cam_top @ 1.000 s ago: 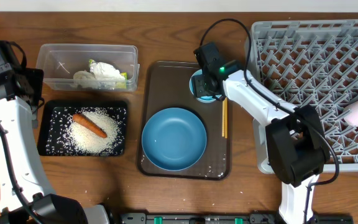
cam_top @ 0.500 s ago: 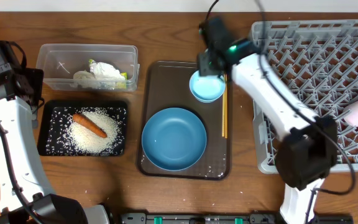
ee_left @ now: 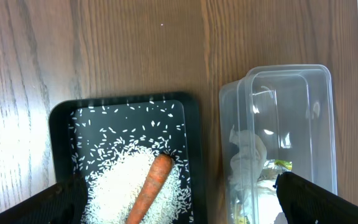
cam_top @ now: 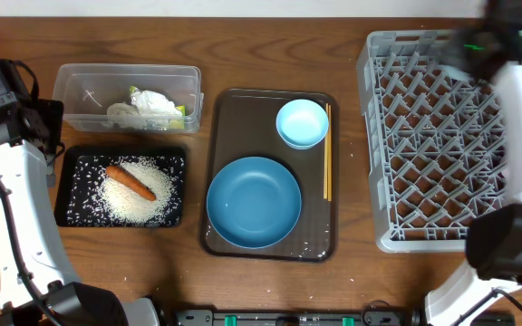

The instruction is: Sort waste into correct bins and load items into the dishwasher rack

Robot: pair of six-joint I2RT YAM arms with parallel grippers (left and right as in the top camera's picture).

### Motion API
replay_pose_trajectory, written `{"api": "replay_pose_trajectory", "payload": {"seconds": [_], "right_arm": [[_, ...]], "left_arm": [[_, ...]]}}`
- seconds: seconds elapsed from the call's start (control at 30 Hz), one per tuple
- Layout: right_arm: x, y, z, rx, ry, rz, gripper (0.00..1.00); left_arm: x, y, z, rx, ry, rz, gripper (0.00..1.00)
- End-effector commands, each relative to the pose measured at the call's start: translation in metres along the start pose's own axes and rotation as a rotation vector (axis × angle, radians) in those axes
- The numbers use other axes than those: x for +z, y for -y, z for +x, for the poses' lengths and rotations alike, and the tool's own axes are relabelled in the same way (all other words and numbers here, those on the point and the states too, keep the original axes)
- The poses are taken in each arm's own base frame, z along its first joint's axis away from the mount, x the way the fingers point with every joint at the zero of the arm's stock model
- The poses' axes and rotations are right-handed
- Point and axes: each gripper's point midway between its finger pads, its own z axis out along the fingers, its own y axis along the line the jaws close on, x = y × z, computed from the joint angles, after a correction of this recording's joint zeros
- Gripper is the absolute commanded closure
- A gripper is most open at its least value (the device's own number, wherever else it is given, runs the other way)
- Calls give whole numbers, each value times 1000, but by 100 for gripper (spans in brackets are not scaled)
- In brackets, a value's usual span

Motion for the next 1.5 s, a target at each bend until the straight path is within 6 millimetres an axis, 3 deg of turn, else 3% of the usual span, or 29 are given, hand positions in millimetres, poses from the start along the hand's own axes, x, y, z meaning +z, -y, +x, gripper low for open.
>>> {"api": "replay_pose_trajectory", "payload": {"seconds": [0.0,0.17,0.27,0.43,0.57,0.8,1.07,1.3,1.47], "right_arm": [[-1,73,-18,108,18,98,40],[1,163,-19,256,4,211,39],[2,202,-14,301,-13,256,38],[5,251,0,362,-42,317,39],[4,276,7,404,-49,338,39],[9,285,11,454,-64,270,39],[36,282,31,461,-160,249,34],[39,280,34,463,-177,237,13],[39,268,32,458,-179,192,10]], "left_arm": [[2,-2,-1,2,1,-12,1],[2,-2,-1,2,1,-12,1],[2,-2,-1,2,1,-12,1],[2,-2,-1,2,1,-12,1],[2,-2,-1,2,1,-12,1],[2,-2,-1,2,1,-12,1],[2,-2,-1,2,1,-12,1],[2,-2,-1,2,1,-12,1],[2,-2,-1,2,1,-12,1]]}}
